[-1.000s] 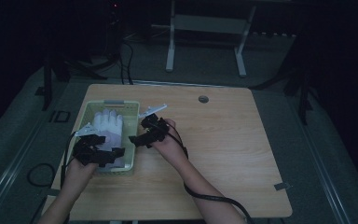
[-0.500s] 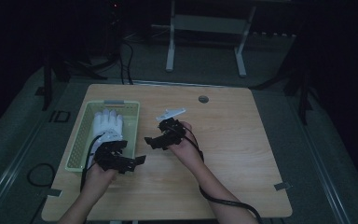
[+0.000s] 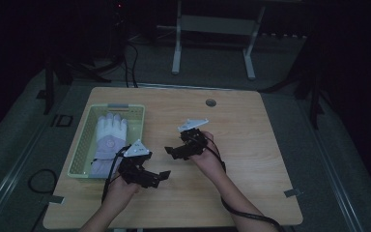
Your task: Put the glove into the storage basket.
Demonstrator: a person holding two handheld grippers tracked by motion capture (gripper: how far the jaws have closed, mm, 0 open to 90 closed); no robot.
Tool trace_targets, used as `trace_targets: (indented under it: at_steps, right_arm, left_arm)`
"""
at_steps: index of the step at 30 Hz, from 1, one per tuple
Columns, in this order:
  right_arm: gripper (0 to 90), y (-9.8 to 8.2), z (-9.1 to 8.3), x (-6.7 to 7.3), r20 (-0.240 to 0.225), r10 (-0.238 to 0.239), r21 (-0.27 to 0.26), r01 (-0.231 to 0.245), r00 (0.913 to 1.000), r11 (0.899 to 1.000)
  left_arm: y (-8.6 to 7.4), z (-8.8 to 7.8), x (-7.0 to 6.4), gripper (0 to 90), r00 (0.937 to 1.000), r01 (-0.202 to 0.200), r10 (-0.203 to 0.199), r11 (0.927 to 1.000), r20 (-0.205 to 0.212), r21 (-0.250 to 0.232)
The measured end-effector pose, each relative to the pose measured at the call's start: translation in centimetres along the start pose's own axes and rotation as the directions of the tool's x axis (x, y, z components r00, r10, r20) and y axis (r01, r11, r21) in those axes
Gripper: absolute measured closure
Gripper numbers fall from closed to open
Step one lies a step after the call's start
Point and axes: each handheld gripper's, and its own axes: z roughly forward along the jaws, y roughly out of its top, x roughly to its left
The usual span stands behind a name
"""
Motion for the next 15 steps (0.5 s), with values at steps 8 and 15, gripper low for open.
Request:
trace_targets:
  at_steps: [8, 15]
  right_arm:
    - [13.5, -2.0, -1.0, -0.9, 0.005, -0.003, 0.005, 0.003, 1.0, 1.0]
    - [13.4, -4.1, -1.9, -1.8, 0.016, -0.013, 0.009, 0.013, 0.9998, 1.0]
  left_arm:
    - [-0.3, 1.7, -1.3, 1.3, 0.9988, -0.03, 0.029, 0.9995, 0.039, 0.008]
    - [-0.9, 3.5, -2.1, 1.3, 0.9967, -0.036, 0.035, 0.9991, 0.074, 0.02]
